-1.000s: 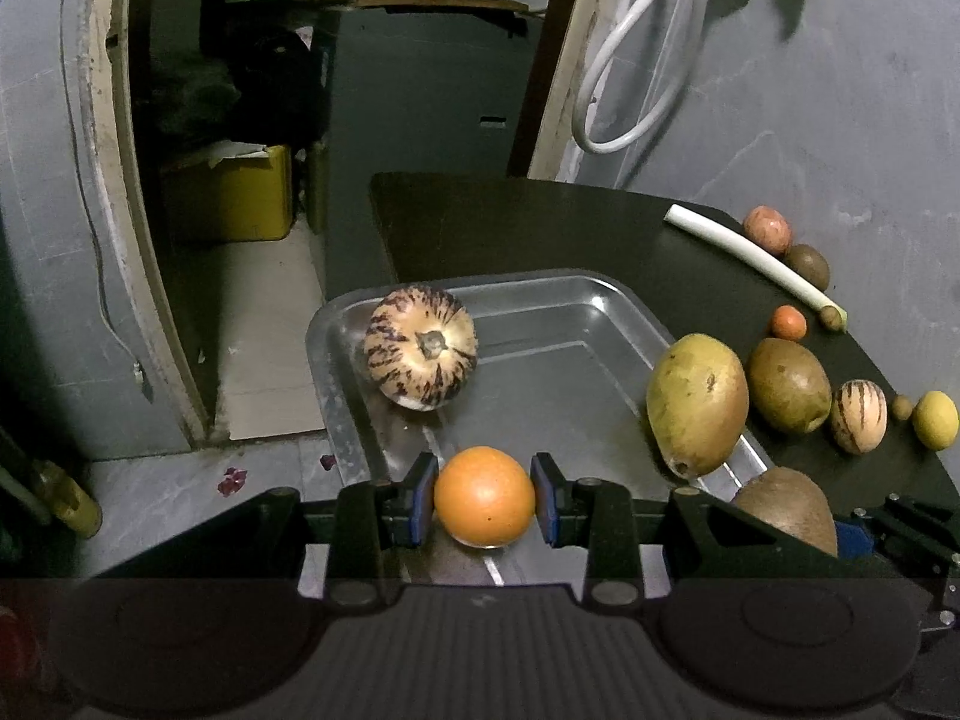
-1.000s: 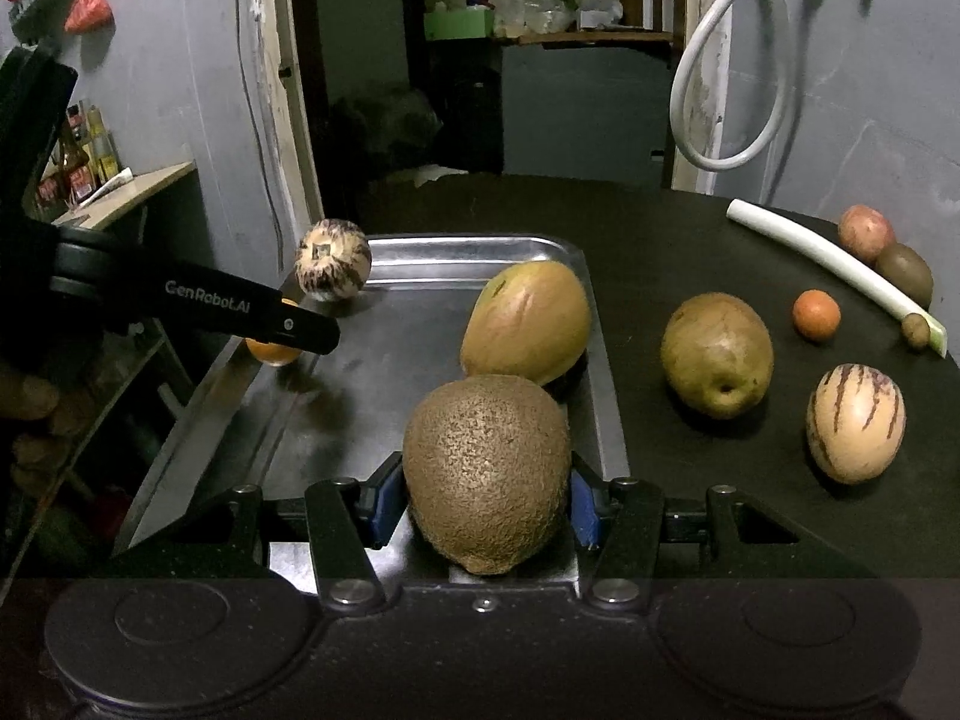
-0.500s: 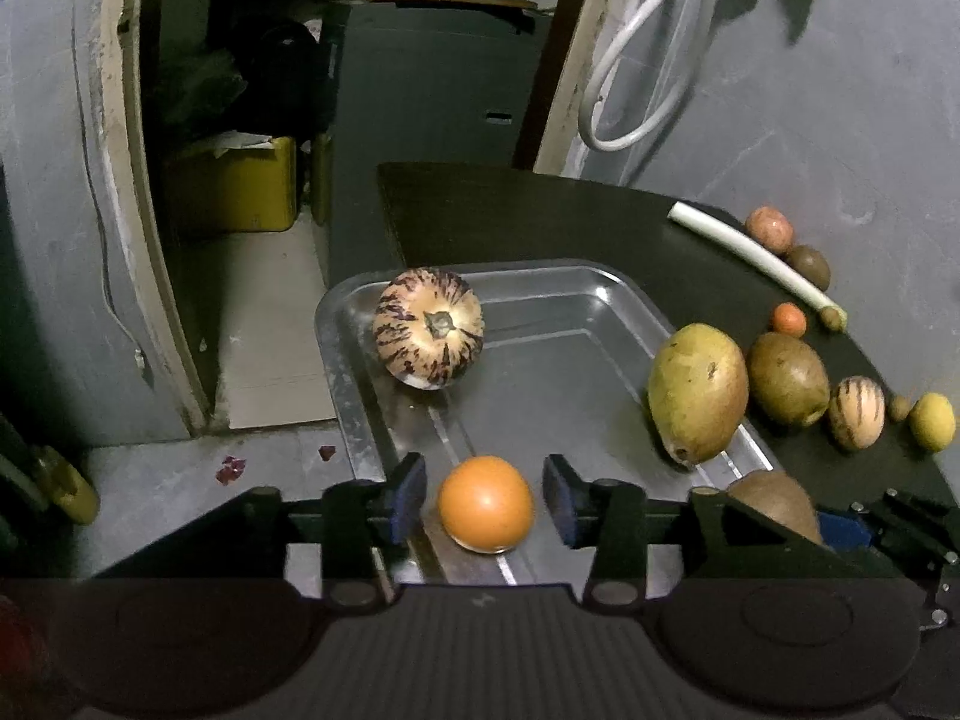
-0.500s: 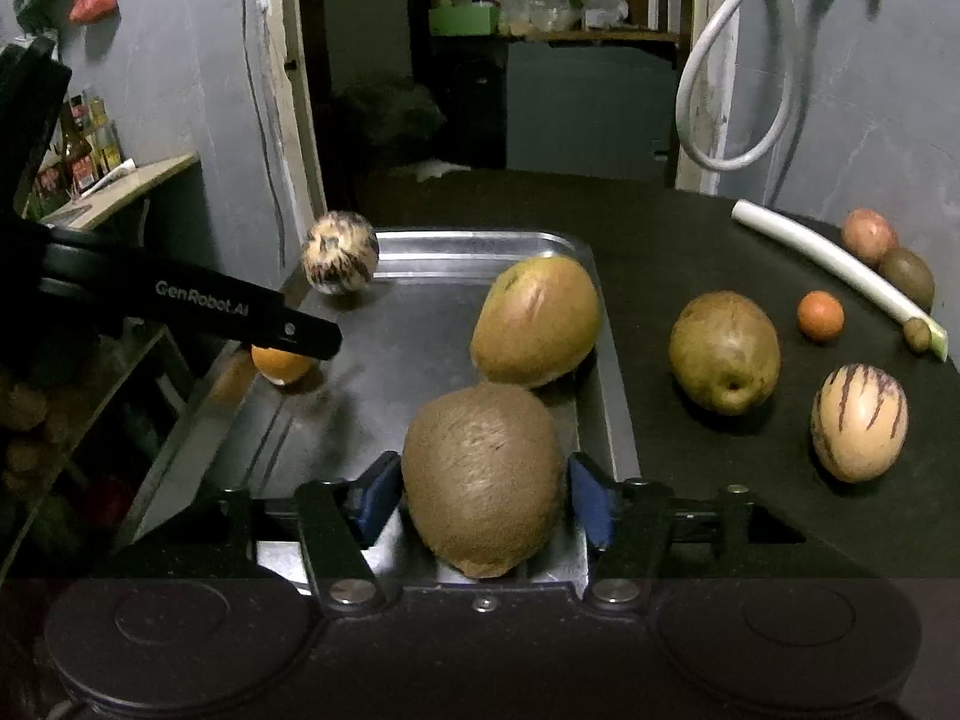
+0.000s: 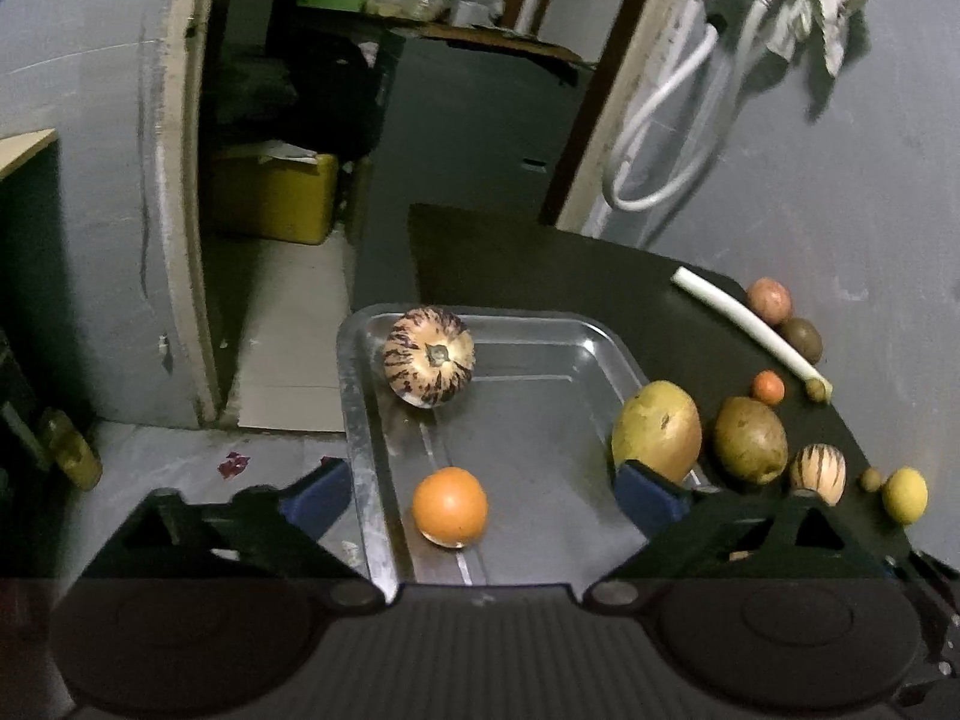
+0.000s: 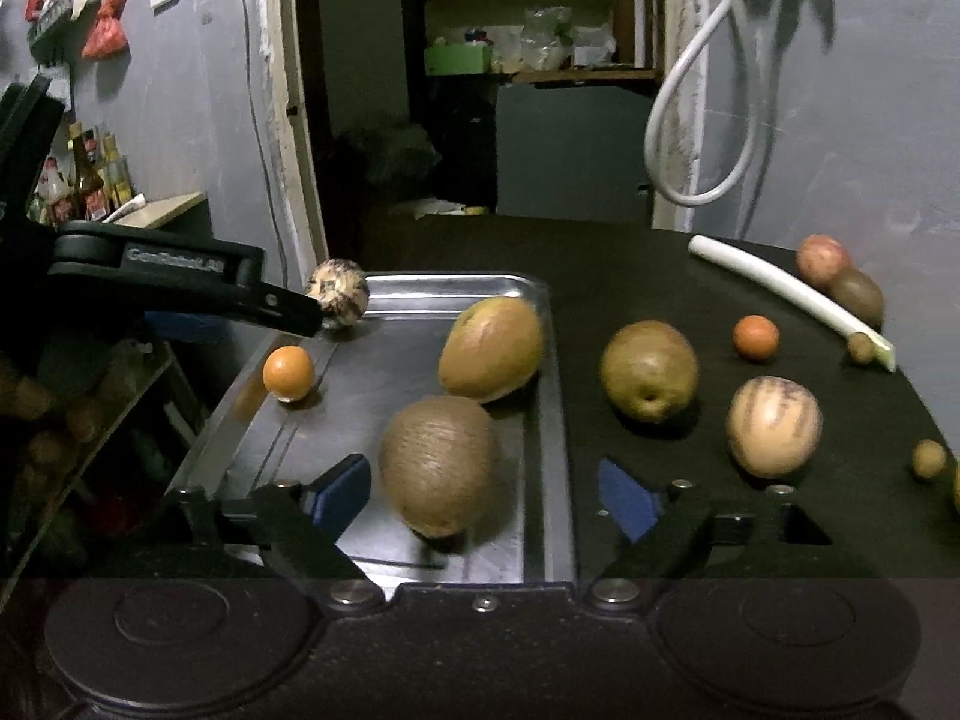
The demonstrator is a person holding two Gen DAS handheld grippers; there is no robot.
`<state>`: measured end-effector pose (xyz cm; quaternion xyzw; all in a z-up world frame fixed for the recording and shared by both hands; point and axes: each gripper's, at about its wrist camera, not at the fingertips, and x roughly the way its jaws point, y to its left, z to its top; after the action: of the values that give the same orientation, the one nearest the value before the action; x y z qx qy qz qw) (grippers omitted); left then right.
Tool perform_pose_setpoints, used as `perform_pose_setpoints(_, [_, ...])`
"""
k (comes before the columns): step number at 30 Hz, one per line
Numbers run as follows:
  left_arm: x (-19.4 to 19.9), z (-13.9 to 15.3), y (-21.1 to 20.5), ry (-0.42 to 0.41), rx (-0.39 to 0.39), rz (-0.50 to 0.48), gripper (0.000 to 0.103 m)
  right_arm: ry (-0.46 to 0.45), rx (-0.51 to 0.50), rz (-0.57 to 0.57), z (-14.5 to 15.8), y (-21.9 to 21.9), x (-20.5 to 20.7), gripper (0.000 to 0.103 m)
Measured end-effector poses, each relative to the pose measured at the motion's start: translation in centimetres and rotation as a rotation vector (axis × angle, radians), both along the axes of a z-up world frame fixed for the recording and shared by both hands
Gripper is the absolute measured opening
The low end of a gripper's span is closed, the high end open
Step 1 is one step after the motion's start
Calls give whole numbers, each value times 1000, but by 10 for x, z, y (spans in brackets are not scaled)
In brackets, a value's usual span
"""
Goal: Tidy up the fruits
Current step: 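Carry the orange and kiwi over the tray and open both tools, then move both tools away from the tray toward the remaining fruits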
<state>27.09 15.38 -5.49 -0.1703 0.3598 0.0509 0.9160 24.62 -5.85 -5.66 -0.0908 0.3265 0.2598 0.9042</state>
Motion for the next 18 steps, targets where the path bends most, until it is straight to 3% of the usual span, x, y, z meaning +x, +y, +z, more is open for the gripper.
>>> perform_pose_setpoints(11, [-30,10,-32,73,-57,130,102,-20,33,-72,19,-67,-22,102])
perform_pose_setpoints(18, [-46,9,-88,113,-13,33,102,-13,30,-155,22,-121,-36,102])
